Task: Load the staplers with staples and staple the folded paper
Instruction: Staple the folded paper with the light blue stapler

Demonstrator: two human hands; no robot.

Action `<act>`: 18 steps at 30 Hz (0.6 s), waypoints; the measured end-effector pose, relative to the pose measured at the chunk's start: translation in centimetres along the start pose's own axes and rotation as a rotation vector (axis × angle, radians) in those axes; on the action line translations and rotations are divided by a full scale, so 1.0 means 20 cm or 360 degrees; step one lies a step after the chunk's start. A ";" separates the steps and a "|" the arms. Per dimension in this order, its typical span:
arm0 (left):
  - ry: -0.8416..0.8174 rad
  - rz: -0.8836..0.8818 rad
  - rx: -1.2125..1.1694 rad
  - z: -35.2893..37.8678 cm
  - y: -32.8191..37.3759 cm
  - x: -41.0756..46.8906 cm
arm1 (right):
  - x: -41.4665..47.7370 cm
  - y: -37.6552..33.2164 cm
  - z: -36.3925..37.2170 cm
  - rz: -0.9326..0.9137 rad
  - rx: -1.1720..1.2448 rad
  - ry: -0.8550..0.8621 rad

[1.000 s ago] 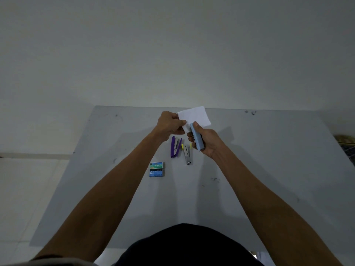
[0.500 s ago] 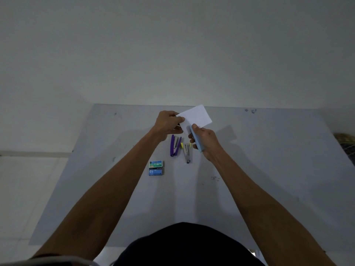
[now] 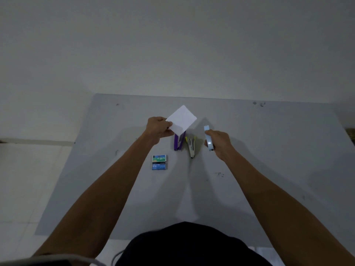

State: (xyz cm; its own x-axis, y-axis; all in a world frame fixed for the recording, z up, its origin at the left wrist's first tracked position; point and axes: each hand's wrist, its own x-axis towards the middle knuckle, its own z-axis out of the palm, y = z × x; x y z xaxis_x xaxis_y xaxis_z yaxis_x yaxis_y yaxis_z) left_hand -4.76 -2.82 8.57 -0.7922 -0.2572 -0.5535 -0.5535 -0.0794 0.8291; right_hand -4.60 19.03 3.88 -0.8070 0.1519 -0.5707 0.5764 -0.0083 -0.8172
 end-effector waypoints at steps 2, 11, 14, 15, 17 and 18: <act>0.0051 -0.0081 -0.0030 -0.04 -0.04 0.03 | 0.05 0.04 0.02 -0.0097 -0.0458 0.0146; 0.0227 -0.0289 0.0029 -0.19 -0.23 0.18 | 0.19 0.18 0.09 -0.0160 -0.1247 0.0389; 0.0246 -0.0301 0.0131 -0.20 -0.28 0.20 | 0.19 0.18 0.10 -0.0193 -0.1273 0.0430; 0.0255 -0.0304 0.0155 -0.20 -0.30 0.21 | 0.20 0.18 0.11 -0.0197 -0.1260 0.0430; 0.0261 -0.0311 0.0204 -0.20 -0.32 0.23 | 0.21 0.19 0.11 -0.0189 -0.1240 0.0426; 0.0262 -0.0311 0.0225 -0.19 -0.33 0.23 | 0.22 0.19 0.11 -0.0190 -0.1241 0.0428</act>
State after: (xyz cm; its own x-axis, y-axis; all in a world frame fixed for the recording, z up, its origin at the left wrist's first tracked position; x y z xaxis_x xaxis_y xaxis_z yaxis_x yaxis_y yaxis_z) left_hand -3.72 -7.21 0.87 -0.6208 -0.4041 -0.6718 -0.7311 -0.0109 0.6822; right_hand -6.19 17.48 -1.89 -0.8670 0.3400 -0.3643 0.4926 0.6949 -0.5239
